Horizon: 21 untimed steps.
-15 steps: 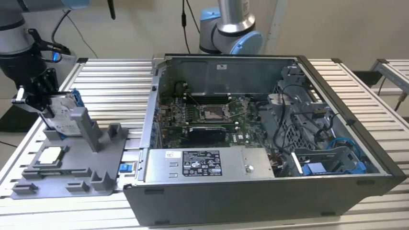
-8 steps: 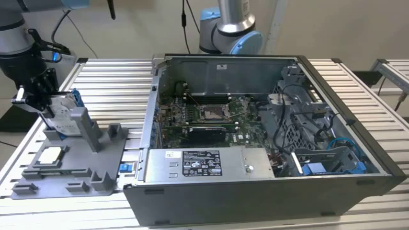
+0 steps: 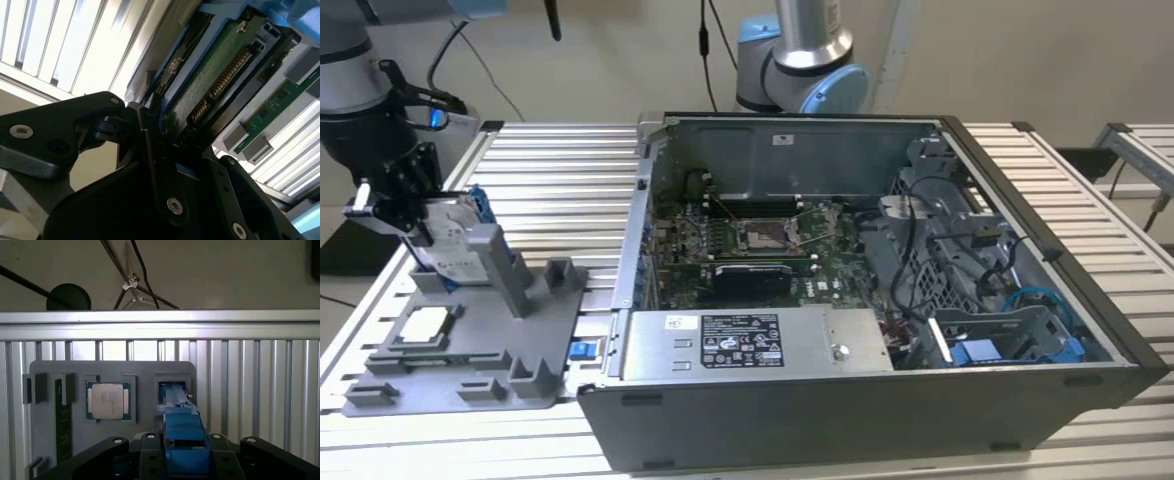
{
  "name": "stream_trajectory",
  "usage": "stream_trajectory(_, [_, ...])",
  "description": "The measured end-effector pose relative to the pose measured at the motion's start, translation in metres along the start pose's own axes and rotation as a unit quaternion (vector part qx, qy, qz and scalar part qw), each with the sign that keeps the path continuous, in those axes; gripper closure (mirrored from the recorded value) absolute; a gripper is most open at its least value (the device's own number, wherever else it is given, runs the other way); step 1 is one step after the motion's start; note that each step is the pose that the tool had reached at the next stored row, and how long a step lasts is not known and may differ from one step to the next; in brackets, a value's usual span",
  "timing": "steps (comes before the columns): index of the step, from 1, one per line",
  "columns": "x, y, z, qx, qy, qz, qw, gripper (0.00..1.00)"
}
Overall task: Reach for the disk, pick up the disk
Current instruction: 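Pick up the disk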
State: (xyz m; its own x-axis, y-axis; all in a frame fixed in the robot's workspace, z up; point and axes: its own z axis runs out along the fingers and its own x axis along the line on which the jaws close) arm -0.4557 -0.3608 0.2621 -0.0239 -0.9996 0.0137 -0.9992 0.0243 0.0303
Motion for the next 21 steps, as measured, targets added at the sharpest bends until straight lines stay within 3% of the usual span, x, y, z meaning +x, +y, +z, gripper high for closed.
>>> stream_trajectory(11, [0.0001,0.0000,-0.0010,0.0000,-0.0015,0.000,1.0000,1.00])
stream_trajectory(21, [0.0003,0.0005,-0.0186,0.0000,-0.0011,0.000,1.0000,1.00])
